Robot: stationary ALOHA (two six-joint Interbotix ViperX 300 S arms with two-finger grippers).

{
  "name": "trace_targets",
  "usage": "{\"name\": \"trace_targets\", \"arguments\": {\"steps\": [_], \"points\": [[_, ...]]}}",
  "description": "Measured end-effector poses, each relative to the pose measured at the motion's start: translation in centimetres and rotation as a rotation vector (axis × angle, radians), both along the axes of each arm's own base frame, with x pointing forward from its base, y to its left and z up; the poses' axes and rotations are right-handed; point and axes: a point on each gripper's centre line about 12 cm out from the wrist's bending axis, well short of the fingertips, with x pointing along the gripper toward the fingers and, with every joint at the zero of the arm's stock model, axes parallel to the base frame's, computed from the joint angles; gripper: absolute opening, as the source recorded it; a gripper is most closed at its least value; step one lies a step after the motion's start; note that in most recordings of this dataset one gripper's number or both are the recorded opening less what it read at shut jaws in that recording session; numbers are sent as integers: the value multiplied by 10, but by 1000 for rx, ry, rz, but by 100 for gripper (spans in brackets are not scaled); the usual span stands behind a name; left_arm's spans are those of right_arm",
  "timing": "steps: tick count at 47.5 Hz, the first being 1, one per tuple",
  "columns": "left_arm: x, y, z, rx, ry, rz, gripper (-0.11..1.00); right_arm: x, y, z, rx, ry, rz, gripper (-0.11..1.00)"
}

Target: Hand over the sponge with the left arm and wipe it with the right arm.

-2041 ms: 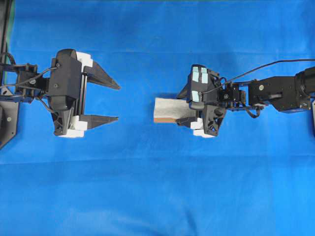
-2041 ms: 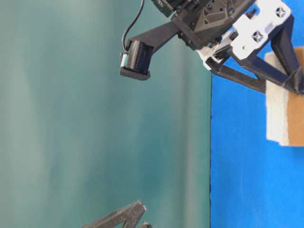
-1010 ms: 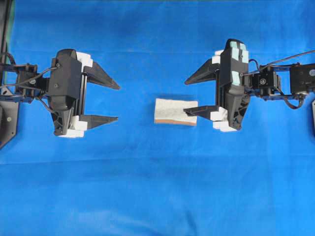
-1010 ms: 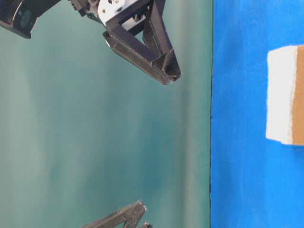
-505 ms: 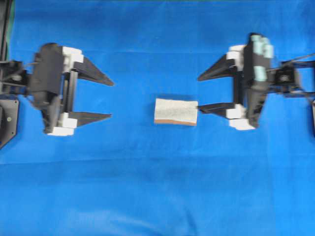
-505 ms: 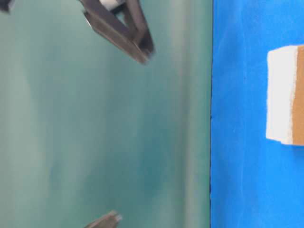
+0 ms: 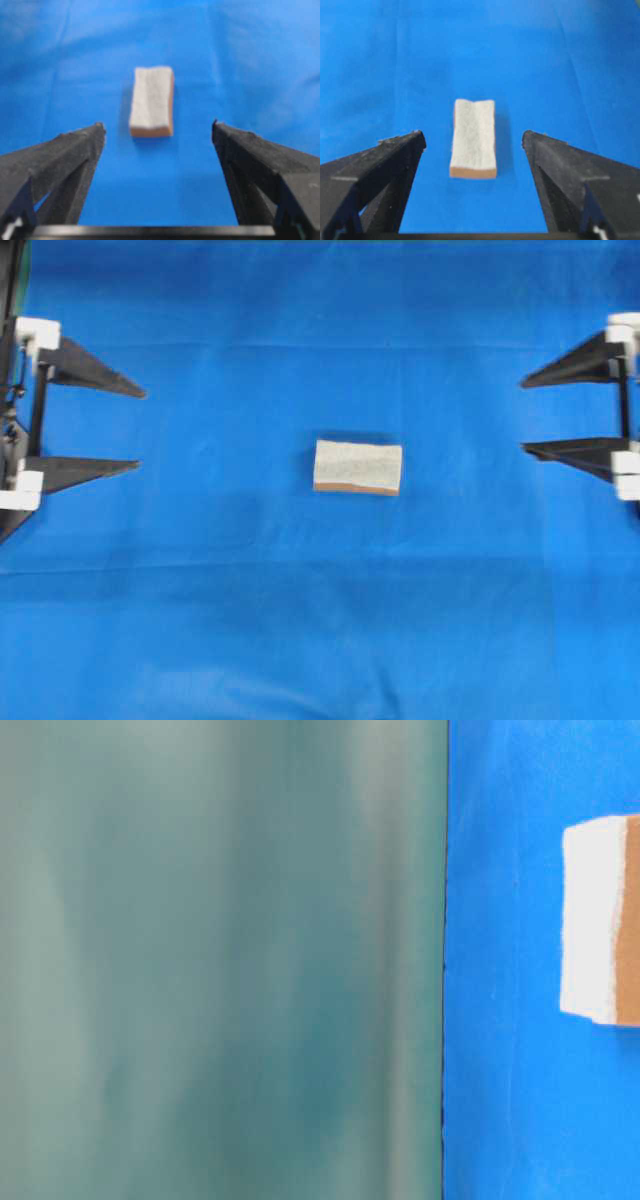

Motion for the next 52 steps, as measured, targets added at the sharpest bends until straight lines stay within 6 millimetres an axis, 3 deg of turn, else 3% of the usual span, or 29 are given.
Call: {"name": "trace_targets", "arguments": {"steps": [11,21,31,52], "points": [[-37,0,-21,-22,-64,5,85,-39,2,-26,5,-40,-3,74],[-60,0,-48,-27,-97,5,84,-48,3,-50,37,-56,-9,74],[-67,0,-57,-27,-112,5,84,-47,3,-56,37,-51,-9,74],[-67,0,-58,-30,-106,5,84,-47,3,-55,37,-53,-8,74]]}}
